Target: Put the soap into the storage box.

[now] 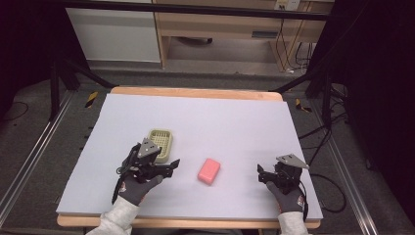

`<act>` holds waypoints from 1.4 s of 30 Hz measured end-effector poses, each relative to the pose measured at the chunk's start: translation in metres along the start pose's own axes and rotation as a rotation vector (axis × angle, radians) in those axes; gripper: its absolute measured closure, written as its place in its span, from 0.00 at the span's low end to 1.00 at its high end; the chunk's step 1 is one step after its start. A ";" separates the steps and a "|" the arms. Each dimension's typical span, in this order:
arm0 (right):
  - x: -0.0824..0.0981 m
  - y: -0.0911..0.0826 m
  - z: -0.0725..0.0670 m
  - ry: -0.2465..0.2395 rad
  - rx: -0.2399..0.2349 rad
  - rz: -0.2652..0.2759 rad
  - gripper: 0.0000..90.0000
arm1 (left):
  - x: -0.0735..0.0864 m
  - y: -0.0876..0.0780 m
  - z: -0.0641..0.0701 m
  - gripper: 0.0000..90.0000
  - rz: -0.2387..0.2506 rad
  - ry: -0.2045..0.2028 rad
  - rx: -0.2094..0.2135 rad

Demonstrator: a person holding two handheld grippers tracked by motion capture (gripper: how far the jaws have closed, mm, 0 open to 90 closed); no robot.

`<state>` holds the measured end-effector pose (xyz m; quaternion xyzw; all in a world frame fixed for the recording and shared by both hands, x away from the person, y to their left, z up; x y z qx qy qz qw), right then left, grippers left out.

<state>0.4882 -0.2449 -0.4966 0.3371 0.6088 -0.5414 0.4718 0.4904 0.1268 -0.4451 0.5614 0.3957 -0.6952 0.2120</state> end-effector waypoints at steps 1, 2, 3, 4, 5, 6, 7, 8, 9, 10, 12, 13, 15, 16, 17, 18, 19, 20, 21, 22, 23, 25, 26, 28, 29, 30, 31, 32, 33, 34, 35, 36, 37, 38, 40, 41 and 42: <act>0.000 0.000 0.000 0.001 0.001 0.001 0.07 | 0.000 0.001 0.001 0.23 -0.002 0.002 0.003; 0.000 0.000 0.000 0.002 0.001 0.000 0.07 | -0.001 0.002 0.002 0.23 -0.004 0.005 0.005; 0.000 0.000 0.000 0.005 0.003 0.000 0.07 | -0.001 0.003 0.004 0.23 -0.005 0.009 0.007; -0.001 0.000 0.000 0.005 0.003 0.002 0.07 | -0.002 0.004 0.005 0.23 -0.005 0.010 0.009; -0.001 0.000 0.000 0.005 0.004 0.003 0.07 | -0.002 0.004 0.006 0.23 -0.006 0.013 0.011; -0.001 0.000 0.000 0.006 0.004 0.002 0.07 | -0.003 0.005 0.007 0.23 -0.009 0.015 0.013; -0.001 -0.001 0.000 0.006 0.004 0.002 0.07 | -0.003 0.006 0.009 0.23 -0.008 0.015 0.016; -0.001 0.000 0.000 0.005 0.004 0.003 0.07 | -0.004 0.007 0.009 0.23 -0.008 0.017 0.016; -0.001 0.000 0.000 0.005 0.004 0.003 0.07 | -0.004 0.008 0.010 0.23 -0.013 0.021 0.019; -0.001 -0.001 0.000 0.006 0.005 0.003 0.07 | -0.005 0.009 0.012 0.23 -0.011 0.019 0.021; 0.000 0.000 0.000 0.007 0.005 0.003 0.07 | -0.006 0.011 0.015 0.23 -0.012 0.020 0.027; 0.000 0.000 0.000 0.008 0.005 0.003 0.07 | -0.006 0.013 0.016 0.23 -0.017 0.027 0.030; 0.000 0.001 -0.001 0.007 0.002 0.001 0.07 | -0.006 0.015 0.018 0.23 -0.019 0.029 0.032; 0.000 0.001 -0.001 0.008 0.001 0.002 0.07 | -0.006 0.016 0.019 0.23 -0.022 0.029 0.034; 0.000 0.001 -0.001 0.009 0.001 0.002 0.07 | -0.007 0.018 0.021 0.23 -0.019 0.027 0.035; 0.000 0.000 -0.001 0.008 0.001 0.002 0.07 | -0.007 0.019 0.022 0.23 -0.024 0.033 0.038; 0.000 0.001 -0.001 0.009 0.001 0.003 0.07 | -0.007 0.020 0.023 0.23 -0.020 0.029 0.039; 0.000 0.001 -0.001 0.009 0.002 0.003 0.07 | -0.007 0.021 0.024 0.23 -0.023 0.031 0.041; 0.000 0.001 -0.001 0.011 0.002 0.003 0.07 | -0.007 0.022 0.026 0.23 -0.020 0.029 0.042; 0.000 0.001 -0.001 0.011 0.002 0.002 0.07 | -0.007 0.023 0.027 0.23 -0.025 0.034 0.047; 0.000 0.001 -0.001 0.011 0.003 0.001 0.07 | -0.007 0.025 0.028 0.23 -0.023 0.030 0.047; 0.001 0.001 -0.001 0.007 0.004 -0.002 0.08 | -0.007 0.028 0.031 0.23 -0.030 0.035 0.054; 0.001 0.001 -0.001 0.007 0.004 -0.001 0.08 | -0.007 0.030 0.032 0.23 -0.031 0.034 0.054; 0.001 0.001 -0.001 0.008 0.005 -0.001 0.08 | -0.007 0.032 0.034 0.23 -0.030 0.029 0.056; 0.001 0.001 -0.001 0.009 0.006 -0.001 0.08 | -0.007 0.034 0.035 0.23 -0.032 0.033 0.058; 0.001 0.001 -0.001 0.008 0.007 0.000 0.08 | -0.007 0.035 0.036 0.23 -0.034 0.035 0.061; 0.001 0.001 -0.001 0.007 0.010 0.001 0.08 | -0.007 0.037 0.037 0.23 -0.032 0.033 0.061; 0.001 0.001 0.000 0.007 0.012 0.003 0.08 | -0.007 0.037 0.038 0.23 -0.039 0.039 0.064; 0.000 0.001 0.000 0.007 0.012 0.005 0.08 | -0.007 0.039 0.039 0.23 -0.037 0.037 0.064; 0.000 0.001 0.000 0.007 0.013 0.005 0.08 | -0.007 0.040 0.040 0.23 -0.036 0.036 0.067; 0.000 0.001 0.000 0.009 0.013 0.004 0.08 | -0.007 0.041 0.042 0.23 -0.037 0.037 0.068; 0.001 0.001 0.000 0.009 0.013 0.004 0.08 | -0.007 0.042 0.042 0.23 -0.038 0.038 0.069; 0.001 0.001 0.000 0.008 0.013 0.003 0.08 | -0.007 0.044 0.044 0.23 -0.041 0.038 0.071; 0.001 0.001 0.000 0.007 0.013 0.003 0.08 | -0.007 0.045 0.045 0.23 -0.038 0.034 0.072; 0.001 0.001 0.000 0.006 0.013 0.003 0.08 | -0.007 0.048 0.048 0.23 -0.041 0.035 0.076; 0.001 0.001 0.000 0.006 0.013 0.004 0.08 | -0.006 0.049 0.049 0.23 -0.043 0.035 0.079; 0.000 0.001 0.000 0.006 0.014 0.005 0.08 | -0.006 0.051 0.050 0.23 -0.047 0.038 0.082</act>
Point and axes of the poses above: each handheld gripper's, and its own axes: y roughly forward along the jaws, x roughly out of its underside, z roughly to its right, the point moved 6 cm from there along y, roughly forward along the jaws, and after that the axes turned 15 degrees about z, right-handed, at the moved point
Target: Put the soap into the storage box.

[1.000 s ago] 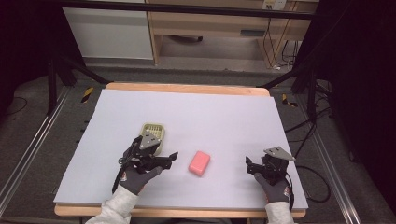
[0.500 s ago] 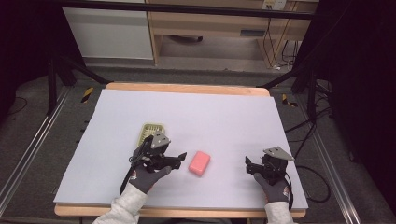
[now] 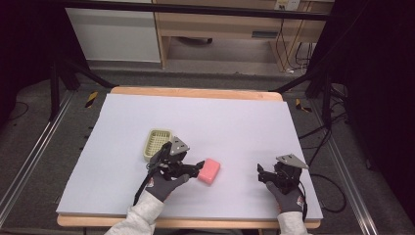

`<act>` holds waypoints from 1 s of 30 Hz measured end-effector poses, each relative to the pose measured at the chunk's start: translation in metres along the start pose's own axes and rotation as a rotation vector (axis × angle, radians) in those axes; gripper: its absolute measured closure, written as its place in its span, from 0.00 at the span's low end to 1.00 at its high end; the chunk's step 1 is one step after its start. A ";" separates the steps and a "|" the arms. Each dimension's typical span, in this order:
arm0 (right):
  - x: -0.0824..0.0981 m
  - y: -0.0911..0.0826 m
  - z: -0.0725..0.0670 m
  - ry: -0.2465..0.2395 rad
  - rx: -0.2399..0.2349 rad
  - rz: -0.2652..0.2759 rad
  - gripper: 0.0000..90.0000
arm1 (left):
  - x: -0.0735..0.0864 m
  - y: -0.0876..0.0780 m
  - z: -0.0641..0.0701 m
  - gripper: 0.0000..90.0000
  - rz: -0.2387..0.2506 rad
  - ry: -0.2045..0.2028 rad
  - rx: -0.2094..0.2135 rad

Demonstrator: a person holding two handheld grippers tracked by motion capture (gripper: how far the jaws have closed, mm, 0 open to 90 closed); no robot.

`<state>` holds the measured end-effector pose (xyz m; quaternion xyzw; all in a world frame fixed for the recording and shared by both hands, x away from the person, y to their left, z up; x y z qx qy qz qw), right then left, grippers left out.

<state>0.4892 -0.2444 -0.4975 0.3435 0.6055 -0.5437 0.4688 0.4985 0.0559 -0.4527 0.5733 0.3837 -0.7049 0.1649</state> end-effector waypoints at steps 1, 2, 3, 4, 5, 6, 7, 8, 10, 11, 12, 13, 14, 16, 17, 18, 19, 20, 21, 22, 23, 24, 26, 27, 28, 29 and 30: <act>0.000 0.000 0.000 0.000 0.000 0.000 0.08 | 0.000 0.002 0.001 0.23 -0.002 -0.003 0.001; 0.000 0.000 0.000 0.000 0.000 -0.001 0.08 | 0.001 0.004 0.003 0.23 -0.004 -0.003 0.005; 0.000 0.000 0.000 -0.001 0.001 -0.001 0.08 | 0.001 0.006 0.004 0.23 -0.006 -0.002 0.006; 0.000 0.000 0.000 -0.002 0.003 0.001 0.08 | 0.001 0.007 0.005 0.23 -0.006 -0.001 0.006; 0.000 0.000 0.000 -0.002 0.004 0.001 0.08 | 0.002 0.009 0.006 0.23 -0.008 -0.004 0.007; -0.001 0.000 0.000 -0.002 0.005 0.004 0.08 | 0.002 0.012 0.007 0.23 -0.010 -0.005 0.010; -0.001 -0.001 0.000 -0.001 0.006 0.004 0.08 | 0.002 0.013 0.008 0.23 -0.010 -0.006 0.010; -0.001 -0.001 0.000 0.000 0.006 0.003 0.08 | 0.002 0.014 0.009 0.23 -0.013 -0.004 0.010; 0.000 0.000 0.001 -0.001 0.005 0.003 0.08 | 0.002 0.016 0.010 0.23 -0.015 -0.001 0.010; 0.000 0.000 0.000 0.000 0.005 0.002 0.08 | 0.002 0.018 0.011 0.23 -0.016 0.001 0.007; 0.000 0.000 0.001 -0.002 0.004 0.002 0.08 | 0.002 0.019 0.011 0.23 -0.020 0.002 0.009; 0.000 0.000 0.000 0.000 0.003 0.001 0.08 | 0.003 0.019 0.012 0.23 -0.021 0.004 0.008; 0.000 0.000 0.000 -0.002 0.004 0.002 0.08 | 0.003 0.020 0.012 0.23 -0.023 0.005 0.008; 0.000 0.000 0.000 -0.002 0.004 -0.001 0.08 | 0.004 0.022 0.013 0.23 -0.026 0.005 0.009; 0.000 0.000 0.000 -0.001 0.003 -0.001 0.08 | 0.004 0.023 0.014 0.23 -0.027 0.005 0.008; 0.000 0.000 0.000 -0.001 0.002 -0.001 0.08 | 0.005 0.024 0.015 0.23 -0.029 0.007 0.008; 0.000 0.000 0.000 -0.001 0.001 -0.001 0.08 | 0.005 0.025 0.015 0.23 -0.032 0.012 0.007; 0.000 0.000 0.000 0.000 0.000 -0.001 0.08 | 0.005 0.025 0.016 0.23 -0.038 0.015 0.008; 0.000 0.000 0.000 -0.001 0.000 -0.001 0.08 | 0.006 0.026 0.016 0.23 -0.038 0.017 0.008; 0.000 0.000 0.000 0.000 0.000 -0.001 0.08 | 0.006 0.027 0.017 0.23 -0.041 0.013 0.008; 0.000 0.000 0.000 0.001 0.000 -0.001 0.08 | 0.007 0.028 0.018 0.23 -0.044 0.020 0.009; 0.000 0.000 0.000 0.000 -0.001 -0.003 0.08 | 0.007 0.028 0.019 0.23 -0.047 0.022 0.010; 0.000 0.000 0.000 0.001 0.000 -0.004 0.08 | 0.009 0.030 0.020 0.22 -0.056 0.025 0.012; 0.000 0.000 0.000 0.001 0.000 -0.004 0.08 | 0.010 0.032 0.021 0.22 -0.063 0.024 0.013; 0.000 0.000 0.000 0.002 -0.001 -0.004 0.08 | 0.011 0.033 0.022 0.22 -0.066 0.026 0.014; 0.000 0.000 0.000 0.004 -0.001 -0.005 0.08 | 0.012 0.034 0.022 0.22 -0.070 0.029 0.013; 0.000 0.000 0.000 0.004 -0.001 -0.005 0.08 | 0.012 0.035 0.023 0.22 -0.072 0.026 0.013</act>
Point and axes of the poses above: each handheld gripper's, and its own axes: y roughly forward along the jaws, x roughly out of its underside, z roughly to its right, the point moved 6 cm from there along y, roughly forward along the jaws, and after that the axes turned 15 degrees about z, right-handed, at the moved point
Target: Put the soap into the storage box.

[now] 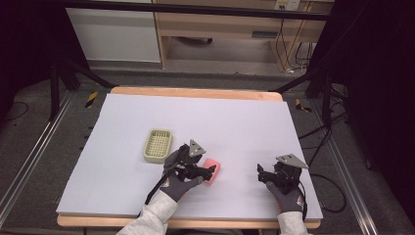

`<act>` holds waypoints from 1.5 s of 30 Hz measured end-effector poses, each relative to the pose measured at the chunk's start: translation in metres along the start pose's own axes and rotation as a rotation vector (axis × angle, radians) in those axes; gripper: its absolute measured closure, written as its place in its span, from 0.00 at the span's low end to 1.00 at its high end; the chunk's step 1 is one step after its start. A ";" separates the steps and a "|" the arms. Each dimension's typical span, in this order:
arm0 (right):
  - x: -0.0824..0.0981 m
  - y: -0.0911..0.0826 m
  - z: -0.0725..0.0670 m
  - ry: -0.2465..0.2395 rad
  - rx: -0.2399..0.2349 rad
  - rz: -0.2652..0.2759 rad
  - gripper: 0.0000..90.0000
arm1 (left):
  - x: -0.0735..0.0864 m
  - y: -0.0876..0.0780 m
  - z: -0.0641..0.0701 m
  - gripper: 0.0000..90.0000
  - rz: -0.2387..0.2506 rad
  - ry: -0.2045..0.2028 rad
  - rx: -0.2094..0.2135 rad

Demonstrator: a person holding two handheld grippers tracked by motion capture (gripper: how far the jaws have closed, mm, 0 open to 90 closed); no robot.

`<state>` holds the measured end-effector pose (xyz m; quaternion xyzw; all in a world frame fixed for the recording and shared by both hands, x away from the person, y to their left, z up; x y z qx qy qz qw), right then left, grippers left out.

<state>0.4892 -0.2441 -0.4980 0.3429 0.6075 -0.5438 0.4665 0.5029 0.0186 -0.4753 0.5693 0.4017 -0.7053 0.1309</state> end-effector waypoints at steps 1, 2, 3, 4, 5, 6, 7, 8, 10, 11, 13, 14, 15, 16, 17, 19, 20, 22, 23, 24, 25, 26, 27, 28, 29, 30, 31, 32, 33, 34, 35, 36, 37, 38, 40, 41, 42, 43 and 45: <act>0.000 0.000 0.000 -0.001 0.000 0.000 0.08 | 0.001 0.001 0.001 0.22 -0.002 0.000 0.001; 0.000 0.000 0.000 -0.001 0.001 0.002 0.08 | 0.001 0.002 0.001 0.22 -0.005 0.007 0.001; 0.000 0.000 0.000 0.000 0.002 0.002 0.08 | 0.002 0.003 0.002 0.21 -0.006 0.004 0.000; 0.000 0.000 0.000 0.001 0.002 0.001 0.08 | 0.002 0.004 0.003 0.21 -0.009 0.005 -0.001; 0.000 0.000 0.000 0.001 0.001 0.001 0.08 | 0.003 0.005 0.003 0.21 -0.014 0.012 0.001; 0.000 0.000 0.000 0.002 0.001 0.000 0.08 | 0.003 0.006 0.004 0.21 -0.015 0.008 0.001; 0.000 0.000 0.000 0.002 0.002 0.000 0.08 | 0.004 0.007 0.005 0.21 -0.020 0.008 0.003; 0.000 0.000 0.000 0.002 0.002 0.000 0.08 | 0.004 0.008 0.005 0.21 -0.023 0.011 0.002; 0.000 0.000 0.000 0.004 0.002 0.000 0.08 | 0.006 0.010 0.006 0.21 -0.031 0.011 0.003; 0.000 0.000 0.000 0.004 0.001 -0.001 0.08 | 0.007 0.011 0.007 0.21 -0.034 0.010 0.004; 0.000 0.000 0.000 0.005 0.001 -0.002 0.08 | 0.008 0.014 0.008 0.21 -0.040 0.014 0.004; 0.000 0.000 0.000 0.005 0.001 -0.001 0.08 | 0.009 0.015 0.009 0.21 -0.047 0.014 0.002; 0.000 0.000 0.000 0.004 0.001 -0.002 0.08 | 0.010 0.016 0.009 0.21 -0.054 0.018 0.002; 0.000 0.000 0.000 0.004 0.001 -0.001 0.08 | 0.011 0.018 0.010 0.20 -0.060 0.019 0.001; 0.000 0.000 0.001 0.002 0.003 -0.002 0.08 | 0.012 0.019 0.010 0.20 -0.063 0.023 -0.003; 0.000 0.000 0.001 0.004 0.002 -0.002 0.08 | 0.014 0.021 0.010 0.20 -0.074 0.024 -0.008; 0.000 0.000 0.001 0.004 0.003 -0.002 0.08 | 0.015 0.022 0.010 0.20 -0.077 0.022 -0.009; 0.000 0.000 0.001 0.005 0.003 -0.003 0.08 | 0.016 0.023 0.010 0.20 -0.084 0.022 -0.011; 0.000 0.000 0.001 0.004 0.002 -0.003 0.08 | 0.017 0.024 0.010 0.20 -0.088 0.017 -0.011; 0.000 0.000 0.001 0.002 0.002 -0.002 0.08 | 0.018 0.025 0.010 0.20 -0.093 0.014 -0.010; 0.000 0.000 0.000 0.004 0.002 -0.003 0.08 | 0.020 0.025 0.010 0.20 -0.098 0.018 -0.010; 0.001 0.001 0.000 0.004 0.002 -0.004 0.08 | 0.021 0.026 0.010 0.20 -0.100 0.016 -0.012; 0.001 0.001 0.000 0.003 0.003 -0.005 0.08 | 0.022 0.027 0.010 0.20 -0.107 0.016 -0.011; 0.001 0.001 0.000 0.002 0.002 -0.007 0.08 | 0.023 0.027 0.010 0.20 -0.111 0.016 -0.011; 0.001 0.001 0.000 0.002 0.002 -0.008 0.08 | 0.024 0.028 0.010 0.20 -0.118 0.017 -0.012; 0.001 0.001 0.000 0.001 0.003 -0.009 0.08 | 0.025 0.029 0.010 0.20 -0.121 0.014 -0.013; 0.001 0.001 0.000 0.003 0.002 -0.009 0.08 | 0.026 0.029 0.010 0.20 -0.123 0.017 -0.014; 0.001 0.001 0.000 0.003 0.003 -0.009 0.08 | 0.027 0.030 0.011 0.21 -0.125 0.014 -0.015; 0.001 0.001 0.000 0.003 0.002 -0.009 0.08 | 0.027 0.030 0.011 0.22 -0.125 0.014 -0.015; 0.001 0.001 0.000 0.003 0.002 -0.009 0.08 | 0.028 0.030 0.011 0.22 -0.126 0.013 -0.016; 0.001 0.001 0.000 0.002 0.001 -0.009 0.08 | 0.028 0.031 0.012 0.23 -0.126 0.004 -0.013; 0.001 0.001 0.000 0.002 0.001 -0.010 0.08 | 0.029 0.031 0.012 0.25 -0.128 0.007 -0.010; 0.001 0.001 0.000 0.003 0.000 -0.011 0.08 | 0.029 0.031 0.012 0.26 -0.133 0.008 -0.007; 0.002 0.001 0.000 0.001 0.001 -0.012 0.08 | 0.030 0.031 0.013 0.27 -0.136 0.004 -0.004; 0.002 0.001 0.000 0.000 0.000 -0.013 0.08 | 0.031 0.031 0.014 0.29 -0.139 0.005 -0.005; 0.002 0.001 0.000 -0.002 0.001 -0.013 0.08 | 0.031 0.031 0.014 0.30 -0.141 0.004 -0.006; 0.002 0.002 0.000 -0.003 0.001 -0.014 0.08 | 0.031 0.031 0.014 0.32 -0.142 0.003 -0.006; 0.002 0.002 0.000 -0.003 0.001 -0.015 0.08 | 0.031 0.030 0.014 0.33 -0.144 0.001 -0.004; 0.002 0.002 -0.001 -0.003 0.001 -0.015 0.08 | 0.031 0.029 0.013 0.37 -0.149 -0.011 -0.003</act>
Point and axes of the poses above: each handheld gripper's, and its own axes: y roughly forward along the jaws, x roughly out of its underside, z roughly to its right, the point moved 6 cm from there along y, roughly forward along the jaws, and after that the axes turned 15 degrees about z, right-handed, at the moved point
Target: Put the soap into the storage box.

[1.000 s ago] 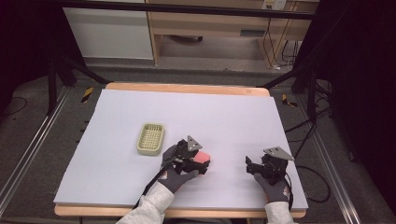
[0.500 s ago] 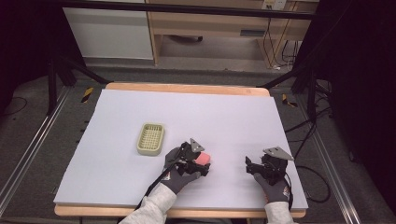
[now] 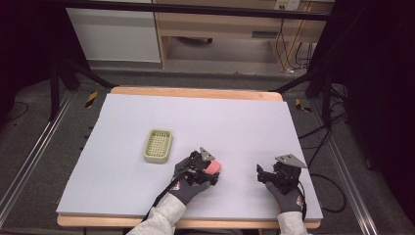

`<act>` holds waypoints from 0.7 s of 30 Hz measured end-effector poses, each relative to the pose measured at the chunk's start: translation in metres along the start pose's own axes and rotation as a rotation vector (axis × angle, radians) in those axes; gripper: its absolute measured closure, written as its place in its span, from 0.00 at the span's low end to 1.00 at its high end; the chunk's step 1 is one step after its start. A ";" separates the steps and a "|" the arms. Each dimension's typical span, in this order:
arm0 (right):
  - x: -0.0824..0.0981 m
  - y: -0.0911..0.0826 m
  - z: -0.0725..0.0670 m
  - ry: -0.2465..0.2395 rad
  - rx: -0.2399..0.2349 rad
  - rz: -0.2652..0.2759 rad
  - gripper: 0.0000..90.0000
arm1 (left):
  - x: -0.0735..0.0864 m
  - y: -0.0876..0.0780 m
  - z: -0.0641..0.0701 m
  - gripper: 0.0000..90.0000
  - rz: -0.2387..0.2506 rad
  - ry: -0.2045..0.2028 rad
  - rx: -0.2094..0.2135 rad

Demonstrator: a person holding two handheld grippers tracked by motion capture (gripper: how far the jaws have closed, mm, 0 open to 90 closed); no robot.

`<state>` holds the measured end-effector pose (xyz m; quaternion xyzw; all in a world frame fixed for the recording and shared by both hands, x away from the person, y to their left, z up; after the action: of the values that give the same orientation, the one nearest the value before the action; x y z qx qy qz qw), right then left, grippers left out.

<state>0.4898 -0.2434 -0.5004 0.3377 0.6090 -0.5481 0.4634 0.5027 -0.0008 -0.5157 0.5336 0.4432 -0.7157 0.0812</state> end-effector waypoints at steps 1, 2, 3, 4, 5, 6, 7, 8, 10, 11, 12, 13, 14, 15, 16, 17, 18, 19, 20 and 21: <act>0.000 0.000 0.000 0.000 -0.001 -0.001 0.08 | 0.000 0.000 -0.001 0.39 0.002 0.001 -0.001; 0.000 0.000 0.000 0.002 -0.001 -0.003 0.08 | 0.000 -0.001 -0.001 0.40 0.000 0.002 0.000; 0.000 0.000 0.000 0.001 0.000 -0.002 0.08 | 0.000 0.000 -0.001 0.40 0.005 0.001 -0.001; 0.000 0.000 0.000 0.000 -0.001 -0.001 0.08 | 0.000 -0.001 -0.001 0.40 0.005 0.002 0.000; 0.000 0.000 0.000 0.001 0.000 -0.001 0.08 | 0.000 -0.001 -0.001 0.40 0.006 0.004 -0.001; 0.000 0.000 0.000 0.000 0.000 -0.001 0.08 | 0.001 -0.001 -0.001 0.40 0.007 0.003 0.000; 0.000 0.000 0.000 0.000 0.000 -0.001 0.08 | 0.000 -0.001 -0.001 0.40 0.007 0.004 0.002; 0.000 0.000 0.000 0.001 0.000 -0.002 0.08 | 0.001 -0.001 -0.002 0.41 0.005 0.004 0.006; 0.000 0.000 0.000 0.000 0.001 -0.002 0.08 | 0.001 -0.003 -0.002 0.41 -0.003 0.014 0.012; 0.000 0.000 0.000 0.000 0.000 -0.002 0.08 | 0.001 -0.003 -0.002 0.41 -0.002 0.017 0.014; 0.000 0.000 0.000 0.000 0.001 -0.001 0.08 | 0.001 -0.003 -0.002 0.41 -0.004 0.021 0.013; 0.000 0.000 0.000 0.001 0.000 -0.003 0.08 | 0.001 -0.004 -0.003 0.41 -0.009 0.028 0.013; 0.000 0.000 0.000 0.001 0.001 -0.004 0.08 | 0.001 -0.005 -0.003 0.41 -0.012 0.031 0.014; 0.000 0.000 0.000 0.002 0.000 -0.003 0.08 | 0.001 -0.005 -0.003 0.41 -0.016 0.033 0.014; 0.000 0.000 0.000 0.002 0.000 -0.003 0.08 | 0.001 -0.005 -0.003 0.41 -0.013 0.037 0.011; 0.000 0.000 0.000 0.001 -0.001 -0.004 0.08 | 0.001 -0.004 -0.003 0.41 -0.013 0.040 0.011; 0.000 0.000 -0.001 -0.001 -0.001 -0.003 0.08 | 0.001 -0.004 -0.003 0.40 -0.010 0.039 0.010; 0.000 0.000 -0.001 0.000 -0.001 -0.003 0.08 | 0.001 -0.003 -0.003 0.39 -0.010 0.042 0.009; 0.000 0.000 -0.001 0.000 -0.001 -0.003 0.08 | 0.002 -0.001 -0.003 0.35 -0.015 0.044 0.006; 0.000 0.000 -0.001 0.003 -0.001 -0.004 0.08 | 0.002 0.000 -0.004 0.34 -0.018 0.044 0.008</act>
<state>0.4899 -0.2428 -0.5007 0.3371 0.6105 -0.5482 0.4617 0.5042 0.0032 -0.5175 0.5456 0.4468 -0.7063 0.0625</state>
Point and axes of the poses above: each handheld gripper's, and its own axes: y roughly forward along the jaws, x roughly out of its underside, z roughly to its right, the point moved 6 cm from there along y, roughly forward along the jaws, and after that the axes turned 15 degrees about z, right-handed, at the moved point
